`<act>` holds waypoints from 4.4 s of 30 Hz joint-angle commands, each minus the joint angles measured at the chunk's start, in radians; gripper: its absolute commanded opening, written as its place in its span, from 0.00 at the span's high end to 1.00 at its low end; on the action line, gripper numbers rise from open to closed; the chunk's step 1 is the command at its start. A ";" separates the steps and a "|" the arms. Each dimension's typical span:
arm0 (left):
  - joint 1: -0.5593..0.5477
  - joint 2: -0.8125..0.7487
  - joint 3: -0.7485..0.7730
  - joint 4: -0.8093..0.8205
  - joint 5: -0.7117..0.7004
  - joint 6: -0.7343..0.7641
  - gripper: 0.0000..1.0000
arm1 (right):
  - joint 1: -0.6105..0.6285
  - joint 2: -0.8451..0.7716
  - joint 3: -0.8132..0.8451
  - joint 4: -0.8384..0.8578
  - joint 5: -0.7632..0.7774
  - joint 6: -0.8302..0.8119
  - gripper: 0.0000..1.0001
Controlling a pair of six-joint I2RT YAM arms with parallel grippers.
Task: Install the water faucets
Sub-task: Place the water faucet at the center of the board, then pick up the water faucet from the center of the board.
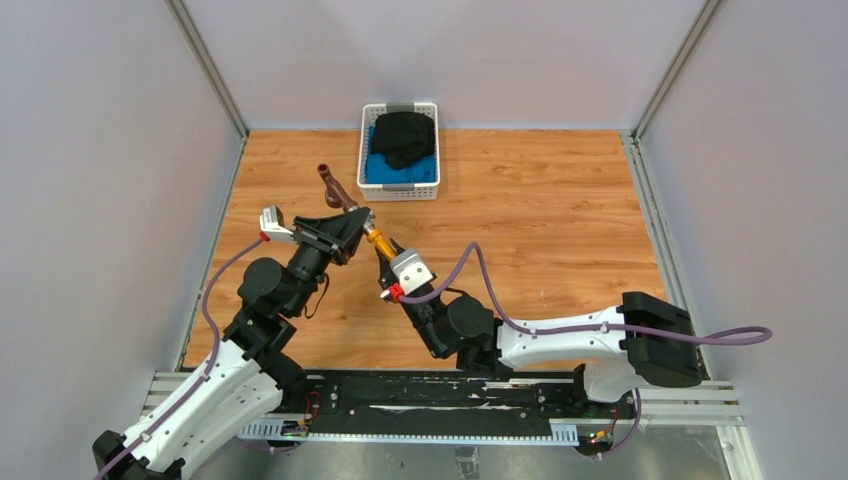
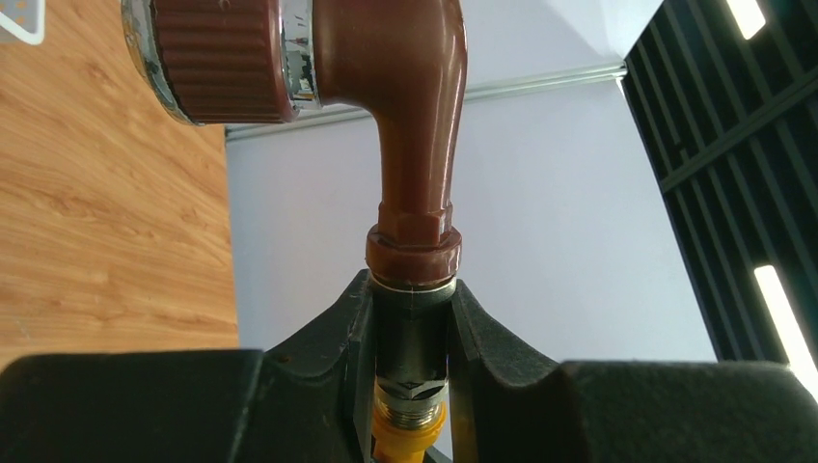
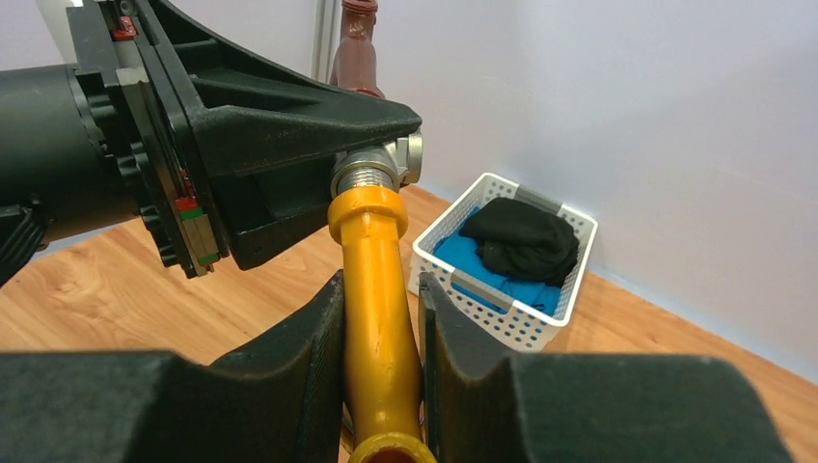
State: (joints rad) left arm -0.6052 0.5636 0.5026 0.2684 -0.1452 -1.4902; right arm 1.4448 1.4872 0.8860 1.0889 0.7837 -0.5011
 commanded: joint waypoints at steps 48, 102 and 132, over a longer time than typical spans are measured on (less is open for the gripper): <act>-0.068 -0.076 -0.043 -0.140 -0.117 0.342 1.00 | -0.403 -0.447 -0.093 -0.717 -0.258 0.885 1.00; -0.226 1.119 0.531 -0.971 -0.358 -0.042 0.57 | -0.618 -0.865 -0.215 -1.483 -0.117 0.829 1.00; -0.073 1.217 0.781 -1.255 -0.035 0.128 0.26 | -0.618 -0.865 -0.212 -1.515 -0.124 0.856 1.00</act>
State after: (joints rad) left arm -0.6765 1.7409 1.2240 -0.9016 -0.1780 -1.3792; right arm 0.8394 0.6216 0.6746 -0.4084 0.6556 0.3408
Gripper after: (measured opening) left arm 0.747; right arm 0.275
